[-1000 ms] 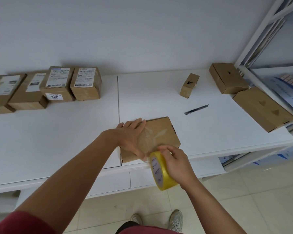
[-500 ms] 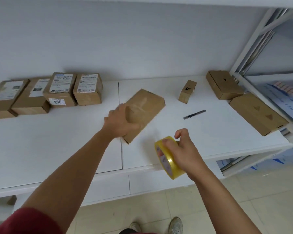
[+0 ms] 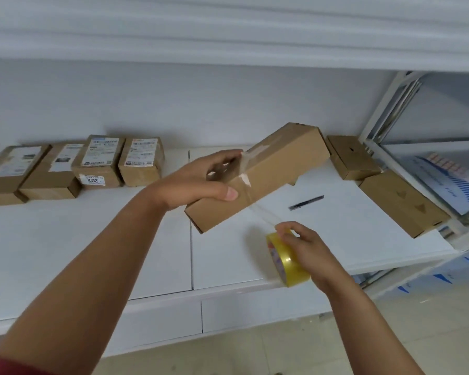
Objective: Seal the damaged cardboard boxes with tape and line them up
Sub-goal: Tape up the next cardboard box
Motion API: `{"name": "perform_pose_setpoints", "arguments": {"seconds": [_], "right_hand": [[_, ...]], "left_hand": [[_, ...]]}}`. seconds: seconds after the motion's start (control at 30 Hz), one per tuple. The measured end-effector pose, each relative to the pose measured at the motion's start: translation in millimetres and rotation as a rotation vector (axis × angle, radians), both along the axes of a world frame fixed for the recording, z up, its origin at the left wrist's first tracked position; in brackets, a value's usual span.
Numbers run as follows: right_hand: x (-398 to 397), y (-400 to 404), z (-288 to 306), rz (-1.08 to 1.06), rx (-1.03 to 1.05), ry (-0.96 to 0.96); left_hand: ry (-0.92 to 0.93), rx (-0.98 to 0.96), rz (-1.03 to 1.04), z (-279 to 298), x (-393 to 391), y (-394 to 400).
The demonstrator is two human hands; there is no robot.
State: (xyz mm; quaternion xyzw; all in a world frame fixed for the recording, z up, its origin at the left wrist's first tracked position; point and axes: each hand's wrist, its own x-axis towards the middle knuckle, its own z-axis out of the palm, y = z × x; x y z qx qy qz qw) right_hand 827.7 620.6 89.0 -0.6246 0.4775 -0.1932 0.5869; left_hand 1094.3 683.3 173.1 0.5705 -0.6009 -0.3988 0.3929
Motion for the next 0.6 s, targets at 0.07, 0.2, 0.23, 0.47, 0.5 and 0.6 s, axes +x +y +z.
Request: {"name": "perform_pose_setpoints", "arguments": {"seconds": [0.07, 0.2, 0.23, 0.47, 0.5, 0.6], "right_hand": [[2.0, -10.7, 6.8, -0.027, -0.001, -0.079], [-1.1, -23.5, 16.9, -0.015, 0.008, -0.205], [-4.9, -24.8, 19.3, -0.005, 0.008, -0.221], [-29.3, -16.2, 27.8, 0.335, 0.020, -0.010], [-29.1, -15.1, 28.9, 0.344, 0.036, -0.010], [-27.1, -13.8, 31.2, 0.361, 0.018, 0.026]], "left_hand": [[0.018, 0.048, -0.057, 1.3, -2.2, 1.3], [0.071, 0.064, 0.000, -12.4, 6.4, -0.9], [0.095, 0.066, 0.060, -16.7, 11.8, -2.2], [-0.446, 0.137, 0.474, -42.7, 50.5, -4.9], [-0.564, 0.153, 0.489, -46.4, 53.5, -6.7], [-0.634, 0.145, 0.529, -50.6, 57.3, -9.1]]}}
